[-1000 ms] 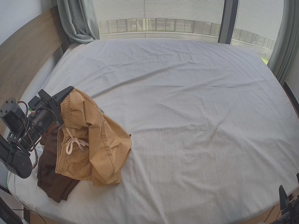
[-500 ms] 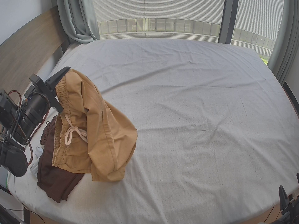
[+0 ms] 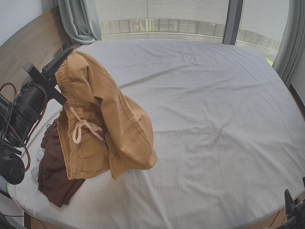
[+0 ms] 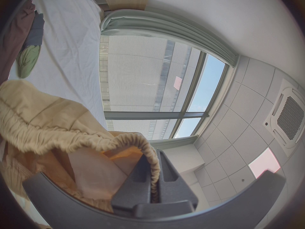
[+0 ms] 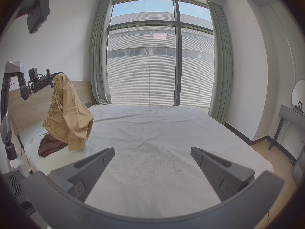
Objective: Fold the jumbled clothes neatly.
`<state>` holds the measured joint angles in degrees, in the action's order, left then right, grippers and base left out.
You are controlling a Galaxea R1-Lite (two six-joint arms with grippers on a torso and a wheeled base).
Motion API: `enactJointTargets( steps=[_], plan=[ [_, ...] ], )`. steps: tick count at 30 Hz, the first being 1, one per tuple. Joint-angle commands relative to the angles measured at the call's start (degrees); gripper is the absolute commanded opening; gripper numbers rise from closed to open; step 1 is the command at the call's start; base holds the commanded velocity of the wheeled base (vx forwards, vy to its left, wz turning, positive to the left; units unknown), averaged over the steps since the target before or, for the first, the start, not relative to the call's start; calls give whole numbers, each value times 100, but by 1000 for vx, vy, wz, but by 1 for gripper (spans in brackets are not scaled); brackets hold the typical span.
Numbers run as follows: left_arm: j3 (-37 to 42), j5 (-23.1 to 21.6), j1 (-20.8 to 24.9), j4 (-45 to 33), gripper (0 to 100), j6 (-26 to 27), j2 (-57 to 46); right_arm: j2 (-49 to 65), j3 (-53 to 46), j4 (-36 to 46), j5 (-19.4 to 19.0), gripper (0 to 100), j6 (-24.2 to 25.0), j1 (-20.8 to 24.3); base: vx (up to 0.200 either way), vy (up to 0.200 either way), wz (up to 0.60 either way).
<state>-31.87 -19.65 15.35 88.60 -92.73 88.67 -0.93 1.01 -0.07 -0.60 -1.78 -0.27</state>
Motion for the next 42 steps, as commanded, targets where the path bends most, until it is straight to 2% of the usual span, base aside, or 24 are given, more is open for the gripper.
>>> enactJointTargets(
  steps=[1,11,26,33,42],
  plan=[
    [-4,-12,179,8,0,1,-34,84,-101,-1,-2,100,-7,0,0,0,0],
    [-215,-4,1084,-1,0,1,220,84,-101,-1,-2,100,-7,0,0,0,0],
    [-1120,40,1858,-1,0,-25,1363,84,-101,-1,-2,100,-7,0,0,0,0],
    [-1612,137,2614,8,0,-447,1706,84,-101,-1,-2,100,-7,0,0,0,0],
    [-2421,-21,2939,8,0,-544,2418,84,-101,-1,-2,100,2,0,0,0,0]
  ],
)
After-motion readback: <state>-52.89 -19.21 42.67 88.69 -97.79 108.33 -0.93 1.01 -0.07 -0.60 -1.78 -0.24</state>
